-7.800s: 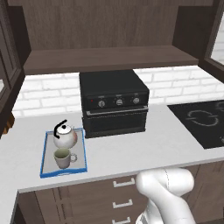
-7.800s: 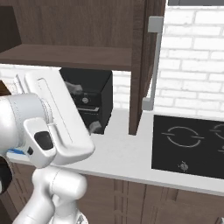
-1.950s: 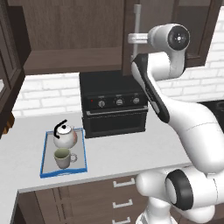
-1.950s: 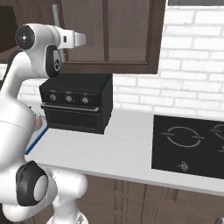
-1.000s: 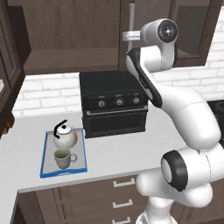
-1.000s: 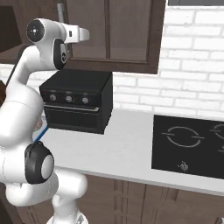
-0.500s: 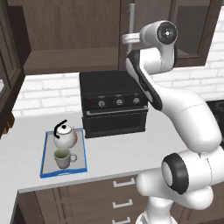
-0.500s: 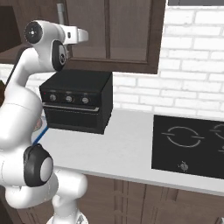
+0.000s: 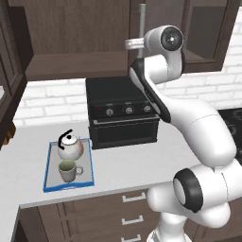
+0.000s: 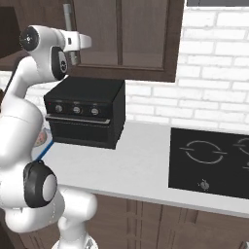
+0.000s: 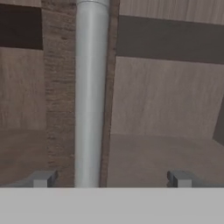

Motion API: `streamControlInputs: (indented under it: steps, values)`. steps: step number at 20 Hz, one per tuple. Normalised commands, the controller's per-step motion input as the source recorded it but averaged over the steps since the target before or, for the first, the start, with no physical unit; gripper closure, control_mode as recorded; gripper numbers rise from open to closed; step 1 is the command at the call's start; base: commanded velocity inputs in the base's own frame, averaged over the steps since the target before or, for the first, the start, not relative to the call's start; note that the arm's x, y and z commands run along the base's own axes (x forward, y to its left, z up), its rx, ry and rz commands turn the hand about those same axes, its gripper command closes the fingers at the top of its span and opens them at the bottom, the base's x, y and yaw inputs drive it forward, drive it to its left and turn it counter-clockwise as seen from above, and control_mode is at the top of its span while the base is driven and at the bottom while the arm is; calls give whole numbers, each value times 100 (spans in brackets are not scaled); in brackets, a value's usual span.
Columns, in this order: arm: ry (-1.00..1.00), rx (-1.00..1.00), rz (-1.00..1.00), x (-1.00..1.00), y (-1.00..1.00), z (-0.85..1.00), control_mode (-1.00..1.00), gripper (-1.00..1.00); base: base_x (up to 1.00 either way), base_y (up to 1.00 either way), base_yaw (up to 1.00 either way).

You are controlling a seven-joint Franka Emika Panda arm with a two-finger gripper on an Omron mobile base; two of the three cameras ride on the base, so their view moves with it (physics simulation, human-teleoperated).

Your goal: Pick the kettle from the counter and place it on the tray. Then pick the mug from the cabinet and place it on the tray. Then close the cabinet doors.

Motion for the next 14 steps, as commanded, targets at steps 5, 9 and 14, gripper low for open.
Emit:
streamControlInputs:
  steps: [5, 9, 14]
  values:
    - [10, 0, 0, -33, 10, 0, -100, -100, 0, 0, 0]
    - [13, 0, 0, -44, 4, 0, -100, -100, 0, 0, 0]
    - [9, 0, 0, -43, 0, 0, -100, -100, 0, 0, 0]
